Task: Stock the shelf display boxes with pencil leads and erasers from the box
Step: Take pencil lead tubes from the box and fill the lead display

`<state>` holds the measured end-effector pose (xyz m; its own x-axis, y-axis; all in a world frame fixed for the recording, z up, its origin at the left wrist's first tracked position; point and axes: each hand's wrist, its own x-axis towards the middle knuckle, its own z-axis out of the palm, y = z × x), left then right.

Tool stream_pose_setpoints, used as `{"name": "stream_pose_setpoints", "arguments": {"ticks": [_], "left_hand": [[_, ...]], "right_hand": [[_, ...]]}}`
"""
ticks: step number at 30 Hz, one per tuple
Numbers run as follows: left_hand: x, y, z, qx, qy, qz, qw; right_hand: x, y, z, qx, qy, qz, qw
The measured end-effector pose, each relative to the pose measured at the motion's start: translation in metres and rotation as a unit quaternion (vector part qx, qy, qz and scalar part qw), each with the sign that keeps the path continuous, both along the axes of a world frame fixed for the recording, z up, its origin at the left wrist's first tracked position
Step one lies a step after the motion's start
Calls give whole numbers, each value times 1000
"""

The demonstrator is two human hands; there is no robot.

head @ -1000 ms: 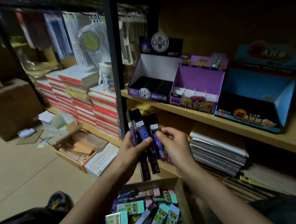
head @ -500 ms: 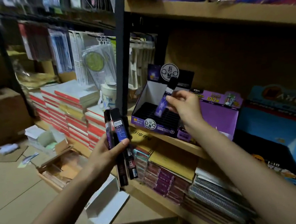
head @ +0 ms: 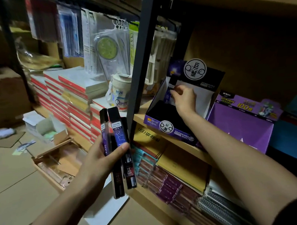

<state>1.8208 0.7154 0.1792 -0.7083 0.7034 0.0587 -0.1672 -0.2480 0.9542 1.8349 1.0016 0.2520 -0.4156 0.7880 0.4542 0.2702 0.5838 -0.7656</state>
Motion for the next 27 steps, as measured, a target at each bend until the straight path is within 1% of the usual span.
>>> {"name": "stream_pose_setpoints", "arguments": {"ticks": [4,7,8,10,13,15,18,20,22,24,27], "left_hand": [[2,2,2,15,-2,31,999],[4,6,2,22,-12,33,999],[5,7,2,24,-16,31,999],[7,10,3,29,-22,29,999],[11,13,1,26,-25,26,999],[12,14,2,24,-24,24,999],[14,14,3,24,-18,11,999],[15,13,5,27,-19,9,999],[17,14,7,29,-22,8,999],[20,14,9,34,-25,3,999],[24,15,12,40,-30,-3,999]], "right_hand": [[-4,7,-3,-5,-30,18,999],[-11,14,-3,-81,-21,26,996],[-13,15,-3,-101,-32,25,994],[-16,17,-3,-105,-73,21,992],[-16,11,0,-78,-150,6,986],[-10,2,3,-34,-194,-6,980],[13,-23,3,47,-253,35,966],[36,-41,-9,106,-345,67,930],[58,-54,-23,134,-424,76,892],[74,-58,-32,140,-449,86,878],[85,-60,-35,150,-439,89,881]]}}
